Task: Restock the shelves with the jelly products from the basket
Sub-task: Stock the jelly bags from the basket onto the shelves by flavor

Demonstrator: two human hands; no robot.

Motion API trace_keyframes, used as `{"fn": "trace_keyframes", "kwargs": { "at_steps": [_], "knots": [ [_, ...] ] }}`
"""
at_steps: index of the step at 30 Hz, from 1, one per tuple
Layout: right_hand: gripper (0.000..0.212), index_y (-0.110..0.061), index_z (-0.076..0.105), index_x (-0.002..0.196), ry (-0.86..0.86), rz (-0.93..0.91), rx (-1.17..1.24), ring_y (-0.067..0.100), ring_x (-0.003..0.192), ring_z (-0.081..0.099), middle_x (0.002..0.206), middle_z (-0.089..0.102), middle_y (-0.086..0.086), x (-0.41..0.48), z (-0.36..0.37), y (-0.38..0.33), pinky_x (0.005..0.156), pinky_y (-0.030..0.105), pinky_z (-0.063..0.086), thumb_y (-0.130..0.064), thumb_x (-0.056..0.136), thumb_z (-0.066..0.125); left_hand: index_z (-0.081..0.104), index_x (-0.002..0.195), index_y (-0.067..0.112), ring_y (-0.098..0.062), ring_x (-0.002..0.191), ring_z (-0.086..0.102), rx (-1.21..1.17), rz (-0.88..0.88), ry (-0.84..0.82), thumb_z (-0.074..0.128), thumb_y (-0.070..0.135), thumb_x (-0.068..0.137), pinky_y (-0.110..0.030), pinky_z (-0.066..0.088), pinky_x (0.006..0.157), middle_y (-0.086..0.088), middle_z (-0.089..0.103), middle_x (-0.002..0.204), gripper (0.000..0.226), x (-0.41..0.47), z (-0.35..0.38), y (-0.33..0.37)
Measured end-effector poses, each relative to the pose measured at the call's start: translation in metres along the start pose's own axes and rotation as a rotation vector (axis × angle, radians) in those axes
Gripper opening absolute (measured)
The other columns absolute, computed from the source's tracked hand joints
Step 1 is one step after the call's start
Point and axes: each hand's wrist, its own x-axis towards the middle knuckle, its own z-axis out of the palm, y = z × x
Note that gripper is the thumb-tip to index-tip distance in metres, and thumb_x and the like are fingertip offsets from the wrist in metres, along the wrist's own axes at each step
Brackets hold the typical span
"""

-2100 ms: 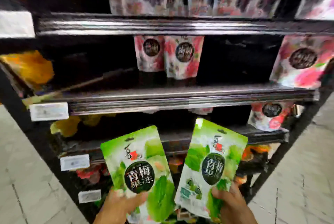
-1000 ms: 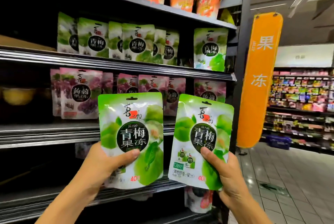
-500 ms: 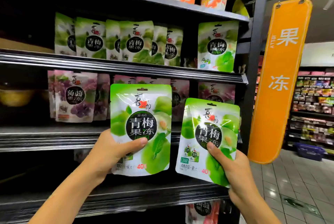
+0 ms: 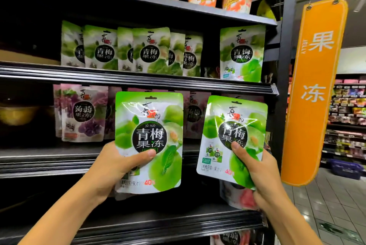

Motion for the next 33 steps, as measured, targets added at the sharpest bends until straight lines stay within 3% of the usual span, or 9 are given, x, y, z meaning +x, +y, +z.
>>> {"fn": "trace_keyframes", "kwargs": {
  "at_steps": [2, 7, 10, 16, 19, 22, 26, 31, 33],
  "knots": [
    [0.051, -0.014, 0.07, 0.108, -0.006, -0.04, -0.007, 0.026, 0.089, 0.074, 0.1, 0.076, 0.008, 0.009, 0.007, -0.014, 0.07, 0.037, 0.058, -0.035, 0.063, 0.083, 0.076, 0.095, 0.023, -0.025, 0.089, 0.074, 0.006, 0.016, 0.004, 0.091, 0.017, 0.055, -0.03, 0.059, 0.069, -0.008, 0.077, 0.097, 0.044, 0.008, 0.001, 0.009],
    [0.045, -0.014, 0.073, 0.096, -0.002, -0.136, -0.025, 0.021, 0.081, 0.075, 0.092, 0.077, 0.005, 0.051, 0.029, -0.063, 0.059, 0.028, 0.057, -0.036, 0.059, 0.085, 0.077, 0.097, 0.018, -0.022, 0.091, 0.074, 0.013, 0.045, -0.039, 0.094, 0.03, 0.05, -0.03, 0.058, 0.074, -0.008, 0.077, 0.098, 0.051, 0.04, 0.006, 0.046],
    [0.044, -0.013, 0.072, 0.097, 0.004, -0.172, -0.059, 0.02, 0.08, 0.075, 0.09, 0.077, 0.004, 0.09, 0.044, -0.097, 0.061, 0.029, 0.058, -0.033, 0.06, 0.087, 0.075, 0.099, 0.012, -0.02, 0.088, 0.074, 0.004, 0.079, -0.033, 0.087, 0.034, 0.052, -0.02, 0.056, 0.064, -0.008, 0.077, 0.095, 0.053, 0.062, 0.013, 0.071],
    [0.032, -0.011, 0.069, 0.094, 0.034, -0.186, -0.124, 0.015, 0.068, 0.072, 0.083, 0.074, 0.003, 0.162, 0.078, -0.137, 0.057, 0.027, 0.057, -0.024, 0.071, 0.087, 0.076, 0.097, 0.009, -0.012, 0.077, 0.074, -0.016, 0.02, -0.027, 0.086, 0.034, 0.051, -0.018, 0.053, 0.055, -0.005, 0.078, 0.09, 0.053, 0.093, 0.034, 0.107],
    [0.034, -0.008, 0.069, 0.098, 0.021, -0.143, -0.138, 0.015, 0.068, 0.071, 0.085, 0.073, 0.005, 0.185, 0.091, -0.139, 0.059, 0.028, 0.059, -0.021, 0.072, 0.086, 0.076, 0.096, 0.006, -0.017, 0.071, 0.074, -0.023, -0.028, -0.035, 0.087, 0.04, 0.042, -0.021, 0.053, 0.053, -0.007, 0.077, 0.088, 0.065, 0.101, 0.041, 0.112],
    [0.039, -0.004, 0.069, 0.104, 0.017, -0.102, -0.135, 0.023, 0.078, 0.072, 0.095, 0.074, 0.012, 0.201, 0.099, -0.137, 0.072, 0.039, 0.061, -0.02, 0.072, 0.086, 0.075, 0.094, 0.007, -0.019, 0.073, 0.074, -0.041, -0.045, -0.058, 0.087, 0.034, 0.047, -0.024, 0.056, 0.057, -0.009, 0.077, 0.089, 0.055, 0.106, 0.045, 0.105],
    [0.04, -0.004, 0.069, 0.104, 0.018, -0.164, -0.237, 0.025, 0.082, 0.071, 0.095, 0.073, 0.011, 0.211, 0.102, -0.135, 0.074, 0.041, 0.061, -0.018, 0.071, 0.087, 0.075, 0.094, 0.011, -0.022, 0.081, 0.075, -0.055, -0.021, -0.093, 0.087, 0.033, 0.045, -0.027, 0.058, 0.063, -0.01, 0.077, 0.093, 0.054, 0.11, 0.051, 0.094],
    [0.026, -0.016, 0.066, 0.088, -0.026, -0.169, -0.328, 0.014, 0.073, 0.07, 0.092, 0.073, 0.005, 0.213, 0.089, -0.128, 0.052, 0.023, 0.055, -0.02, 0.072, 0.085, 0.076, 0.092, 0.011, -0.021, 0.081, 0.075, -0.002, -0.001, -0.144, 0.086, 0.029, 0.049, -0.026, 0.058, 0.063, -0.01, 0.077, 0.094, 0.048, 0.118, 0.058, 0.09],
    [0.029, -0.019, 0.062, 0.086, -0.031, -0.171, -0.39, 0.008, 0.072, 0.069, 0.09, 0.07, -0.001, 0.209, 0.082, -0.129, 0.056, 0.021, 0.053, -0.03, 0.072, 0.085, 0.076, 0.091, 0.01, -0.021, 0.08, 0.075, 0.003, 0.0, -0.153, 0.086, 0.029, 0.05, -0.025, 0.057, 0.061, -0.011, 0.077, 0.093, 0.046, 0.119, 0.06, 0.088]
  ]
}}
